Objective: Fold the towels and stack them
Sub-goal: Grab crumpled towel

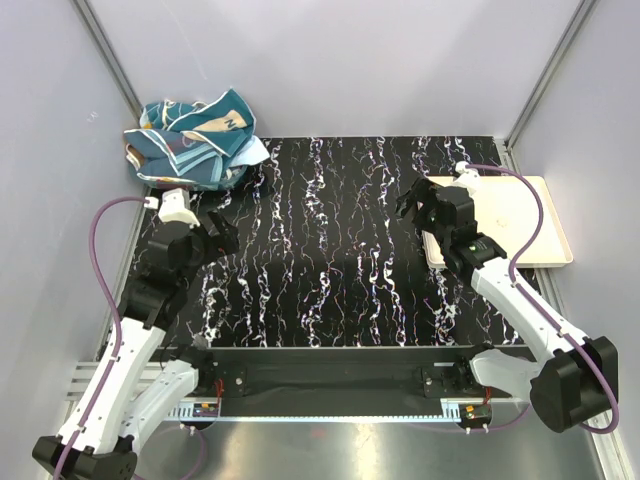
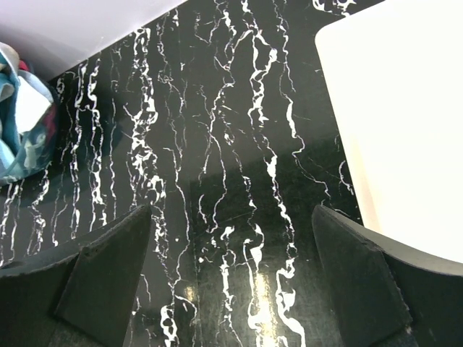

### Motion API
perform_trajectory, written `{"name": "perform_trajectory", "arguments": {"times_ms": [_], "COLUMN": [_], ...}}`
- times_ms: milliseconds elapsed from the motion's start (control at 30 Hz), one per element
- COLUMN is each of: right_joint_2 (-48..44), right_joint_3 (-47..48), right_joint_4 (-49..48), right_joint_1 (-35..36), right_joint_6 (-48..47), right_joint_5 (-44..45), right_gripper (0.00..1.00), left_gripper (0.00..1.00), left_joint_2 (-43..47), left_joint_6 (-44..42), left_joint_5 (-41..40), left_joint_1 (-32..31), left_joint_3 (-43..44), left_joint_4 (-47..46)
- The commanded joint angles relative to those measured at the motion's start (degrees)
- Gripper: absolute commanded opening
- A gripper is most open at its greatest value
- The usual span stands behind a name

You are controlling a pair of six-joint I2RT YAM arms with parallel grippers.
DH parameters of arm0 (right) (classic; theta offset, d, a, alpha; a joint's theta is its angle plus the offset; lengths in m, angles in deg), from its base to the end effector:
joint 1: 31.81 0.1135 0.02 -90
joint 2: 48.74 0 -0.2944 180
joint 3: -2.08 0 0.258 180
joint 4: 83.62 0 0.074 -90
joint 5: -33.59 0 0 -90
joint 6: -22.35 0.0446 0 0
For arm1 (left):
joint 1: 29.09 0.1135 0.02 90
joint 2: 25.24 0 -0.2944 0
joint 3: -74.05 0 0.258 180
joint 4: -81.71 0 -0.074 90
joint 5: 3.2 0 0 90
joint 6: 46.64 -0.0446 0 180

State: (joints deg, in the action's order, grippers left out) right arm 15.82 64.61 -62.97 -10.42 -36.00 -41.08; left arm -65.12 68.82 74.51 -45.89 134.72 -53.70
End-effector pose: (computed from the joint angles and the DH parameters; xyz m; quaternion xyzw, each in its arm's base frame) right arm 0.2458 0.0836 0.3251 0.1474 0.8150 0.1459 0.5411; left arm 0.1395 -0.0322 0.3464 -0.1212 0.8261 -0.1121 0.5388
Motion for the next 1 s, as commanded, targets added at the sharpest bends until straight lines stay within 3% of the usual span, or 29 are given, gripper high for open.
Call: {"name": "perform_trajectory", "arguments": {"times_ms": [0,167,233,300,400,533,733,967], "right_joint_2": [-0.84,-0.48,-0.48,-0.39,0.13,0.48,2.68,3.82], "right_joint_3": [1.02,1.02,0.76,0.41,0.31,-0.65,-1.18,-1.53], "right_joint_4": [0.44,0.10,-0.61,-0.96,-0.96,-2.01,-2.81,-4.39], "right_joint_1": [0.41,0.41,0.41,0.41,0.41,0.41,0.50,0.41], "right_joint_6": [-1.42,-2.04,-2.04,-2.30,-2.57,-2.74,-2.66,-3.01], "right_joint_5": [2.16,0.67,-0.83,-1.71,-2.23,-2.32,-3.47,-4.43], "right_gripper": [1.00,1.00,1.00,1.00,1.00,1.00,1.00,1.00], "left_gripper": [0.99,0.99,0.99,0.99,0.99,0.99,0.95,0.84], "left_joint_2": [-0.55,-6.69,-10.82,-15.12,-20.66,-36.27,-55.35,-67.69], "left_joint_6": [2.14,8.72,11.36,14.70,18.74,21.30,17.35,17.70], "left_joint_5": [-1.41,-7.56,-13.44,-19.85,-23.30,-21.90,-14.52,-4.33], "left_joint_1": [0.27,0.27,0.54,1.58,6.40,13.27,19.25,21.81], "left_joint_3": [1.82,9.54,12.26,12.98,14.03,19.47,32.21,42.59], "left_joint_4": [-2.48,-1.60,-2.92,-6.76,-13.61,-18.82,-28.23,-35.79]}}
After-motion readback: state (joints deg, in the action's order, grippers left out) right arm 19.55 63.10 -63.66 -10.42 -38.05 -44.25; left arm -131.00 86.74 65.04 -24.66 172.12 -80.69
